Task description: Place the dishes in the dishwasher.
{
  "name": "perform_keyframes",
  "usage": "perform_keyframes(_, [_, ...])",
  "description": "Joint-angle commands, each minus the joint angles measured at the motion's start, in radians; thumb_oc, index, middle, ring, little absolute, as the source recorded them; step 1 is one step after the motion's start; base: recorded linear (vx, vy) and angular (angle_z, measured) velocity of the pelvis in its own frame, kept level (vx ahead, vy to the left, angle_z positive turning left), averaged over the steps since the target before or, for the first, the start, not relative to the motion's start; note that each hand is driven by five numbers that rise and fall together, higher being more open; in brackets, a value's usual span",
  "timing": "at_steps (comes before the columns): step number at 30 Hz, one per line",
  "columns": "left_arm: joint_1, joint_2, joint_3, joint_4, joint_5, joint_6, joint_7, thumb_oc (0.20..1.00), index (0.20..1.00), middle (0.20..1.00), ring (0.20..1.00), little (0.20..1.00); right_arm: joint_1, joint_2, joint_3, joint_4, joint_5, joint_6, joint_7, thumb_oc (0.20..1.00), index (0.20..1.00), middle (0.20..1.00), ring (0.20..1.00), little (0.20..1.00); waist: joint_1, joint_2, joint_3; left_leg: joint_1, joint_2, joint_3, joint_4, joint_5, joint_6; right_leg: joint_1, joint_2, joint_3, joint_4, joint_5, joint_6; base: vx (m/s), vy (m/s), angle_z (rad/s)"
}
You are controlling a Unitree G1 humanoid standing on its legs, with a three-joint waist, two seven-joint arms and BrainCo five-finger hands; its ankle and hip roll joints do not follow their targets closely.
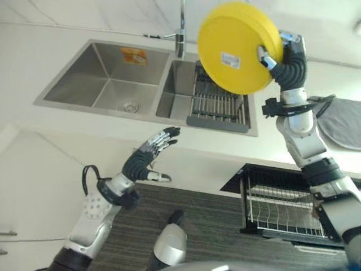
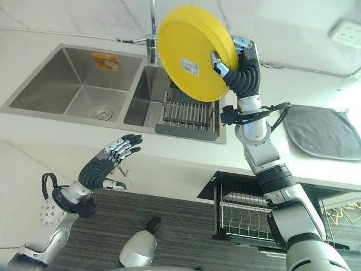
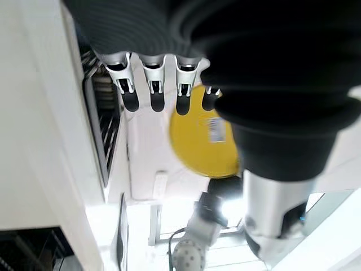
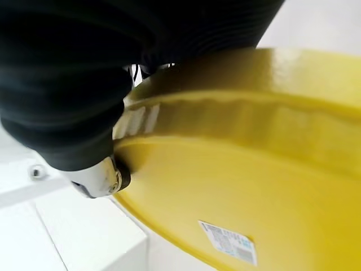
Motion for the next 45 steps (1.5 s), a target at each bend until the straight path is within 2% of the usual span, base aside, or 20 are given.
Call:
perform_keyframes(1, [0.047,-0.009,0.02,-0.03,0.013,-0.081,0.006,1.0,1.0,1.0,1.0,1.0,-0.012,-0.023,-0.049,-0.027,0.027,-0.068,-0.071,0.2,0.2,0.2,0.2,0.2,-0.024,-0.008,-0.147,0.002,0.004,0.06,-0.069,0.012,0.049,-0.027,-0.026,0.058,0.0,0.078,0.002,-0.05,0.01,-0.18])
perform_keyframes(5, [0.059,-0.028,0.029,-0.031,0.015,-0.087,0.015,1.0,1.0,1.0,1.0,1.0,0.069,-0.01,-0.137,-0.109,0.108,-0.117,-0.111,0.2,0.2,0.2,0.2,0.2,-0.06,-0.001,-0.163,0.01,0.01,0.089,-0.069,0.0,0.05,-0.043,-0.029,0.082,0.0,0.079,-0.001,-0.09,0.026,-0.13])
perform_keyframes(6, [0.067,-0.04,0.039,-0.035,0.024,-0.084,0.035,1.0,1.0,1.0,1.0,1.0,0.135,0.014,-0.186,-0.172,0.129,-0.142,-0.129,0.2,0.2,0.2,0.2,0.2,-0.086,0.005,-0.169,0.02,0.009,0.099,-0.069,-0.01,0.055,-0.052,-0.029,0.107,0.0,0.078,-0.004,-0.05,0.023,-0.25])
perform_keyframes(10, [0.078,-0.057,0.051,-0.04,0.027,-0.08,0.061,1.0,1.0,1.0,1.0,1.0,0.221,0.043,-0.234,-0.256,0.106,-0.156,-0.162,0.2,0.2,0.2,0.2,0.2,-0.113,0.015,-0.177,0.031,0.013,0.116,-0.069,-0.019,0.06,-0.058,-0.031,0.127,0.002,0.079,-0.005,-0.05,0.021,-0.19])
perform_keyframes(11, [0.086,-0.073,0.061,-0.038,0.024,-0.076,0.082,1.0,1.0,1.0,1.0,1.0,0.288,0.061,-0.268,-0.306,0.098,-0.168,-0.176,0.2,0.2,0.2,0.2,0.2,-0.135,0.023,-0.182,0.041,0.018,0.135,-0.069,-0.026,0.062,-0.063,-0.035,0.139,0.004,0.08,-0.004,-0.08,0.01,-0.32])
perform_keyframes(16, [0.091,-0.107,0.085,-0.023,0.034,-0.095,0.146,1.0,1.0,1.0,1.0,1.0,0.44,0.097,-0.32,-0.405,0.128,-0.164,-0.103,0.2,0.2,0.2,0.2,0.2,-0.189,0.031,-0.192,0.066,0.034,0.199,-0.069,-0.037,0.062,-0.071,-0.042,0.162,0.007,0.087,0.002,-0.09,-0.023,-0.38])
perform_keyframes(17, [0.081,-0.129,0.106,-0.019,0.046,-0.097,0.185,1.0,1.0,1.0,1.0,1.0,0.505,0.116,-0.341,-0.433,0.142,-0.161,-0.056,0.2,0.2,0.2,0.2,0.2,-0.226,0.033,-0.199,0.084,0.044,0.238,-0.069,-0.042,0.058,-0.076,-0.041,0.178,0.007,0.093,0.003,-0.14,-0.083,-0.83])
perform_keyframes(19, [0.076,-0.14,0.126,-0.019,0.046,-0.101,0.198,1.0,1.0,1.0,1.0,1.0,0.542,0.123,-0.356,-0.449,0.13,-0.139,-0.04,0.2,0.2,0.2,0.2,0.2,-0.245,0.033,-0.201,0.092,0.051,0.256,-0.069,-0.045,0.055,-0.08,-0.039,0.189,0.005,0.095,0.003,-0.14,-0.108,-0.81])
perform_keyframes(21, [0.06,-0.155,0.165,-0.02,0.07,-0.103,0.232,1.0,1.0,1.0,1.0,1.0,0.621,0.125,-0.397,-0.456,0.141,-0.129,0.02,0.2,0.2,0.2,0.2,0.2,-0.294,0.034,-0.207,0.112,0.071,0.297,-0.069,-0.048,0.045,-0.09,-0.028,0.21,0.005,0.099,0.002,-0.16,-0.161,-0.32])
perform_keyframes(23, [0.058,-0.155,0.172,-0.017,0.073,-0.102,0.232,1.0,1.0,1.0,1.0,1.0,0.636,0.127,-0.406,-0.456,0.147,-0.126,0.036,0.2,0.2,0.2,0.2,0.2,-0.3,0.034,-0.208,0.115,0.075,0.304,-0.069,-0.048,0.043,-0.092,-0.027,0.212,0.005,0.1,0.001,-0.07,-0.085,-0.44])
perform_keyframes(28, [0.056,-0.166,0.213,-0.027,0.122,-0.095,0.246,1.0,1.0,1.0,1.0,1.0,0.733,0.134,-0.435,-0.443,0.118,-0.08,0.123,0.2,0.2,0.2,0.2,0.2,-0.354,0.04,-0.208,0.137,0.108,0.352,-0.069,-0.043,0.024,-0.098,-0.019,0.216,0.006,0.103,-0.003,-0.08,-0.118,-0.31])
perform_keyframes(29, [0.053,-0.163,0.213,-0.02,0.145,-0.098,0.261,1.0,1.0,1.0,1.0,1.0,0.743,0.124,-0.423,-0.423,0.127,-0.074,0.172,0.2,0.2,0.2,0.2,0.2,-0.362,0.041,-0.208,0.143,0.115,0.362,-0.069,-0.042,0.02,-0.097,-0.02,0.207,0.013,0.1,-0.003,-0.07,-0.142,-0.18])
perform_keyframes(34, [0.045,-0.155,0.221,-0.017,0.16,-0.098,0.262,1.0,1.0,1.0,1.0,1.0,0.745,0.095,-0.397,-0.399,0.062,-0.062,0.198,0.2,0.2,0.2,0.2,0.2,-0.365,0.044,-0.204,0.146,0.117,0.352,-0.069,-0.039,0.022,-0.102,-0.015,0.206,0.057,0.074,-0.013,-0.01,-0.07,-0.3])
perform_keyframes(36, [0.035,-0.146,0.227,-0.003,0.157,-0.101,0.26,1.0,1.0,1.0,1.0,1.0,0.742,0.074,-0.385,-0.378,0.005,-0.049,0.205,0.2,0.2,0.2,0.2,0.2,-0.364,0.045,-0.203,0.145,0.115,0.338,-0.069,-0.039,0.024,-0.104,-0.011,0.207,0.084,0.055,-0.019,0.01,-0.052,-0.05])
perform_keyframes(37, [0.028,-0.141,0.229,0.01,0.162,-0.103,0.26,1.0,1.0,1.0,1.0,1.0,0.735,0.045,-0.369,-0.347,-0.074,-0.05,0.183,0.2,0.2,0.2,0.2,0.2,-0.361,0.044,-0.202,0.145,0.109,0.323,-0.069,-0.041,0.027,-0.1,-0.01,0.208,0.091,0.046,-0.023,0.03,-0.075,-0.02])
perform_keyframes(41, [0.031,-0.128,0.236,0.02,0.16,-0.094,0.237,1.0,1.0,1.0,1.0,1.0,0.72,-0.006,-0.361,-0.304,-0.165,-0.044,0.182,0.2,0.2,0.2,0.2,0.2,-0.348,0.039,-0.206,0.143,0.094,0.302,-0.069,-0.047,0.028,-0.089,-0.012,0.202,0.081,0.046,-0.022,0.04,-0.049,0.02])
perform_keyframes(45, [0.045,-0.109,0.248,0.027,0.144,-0.123,0.173,1.0,1.0,1.0,1.0,1.0,0.703,-0.085,-0.349,-0.264,-0.26,-0.035,0.232,0.2,0.2,0.2,0.2,0.2,-0.326,0.034,-0.209,0.138,0.07,0.271,-0.069,-0.06,0.037,-0.077,-0.014,0.195,0.064,0.048,-0.022,0.04,-0.025,0.05])
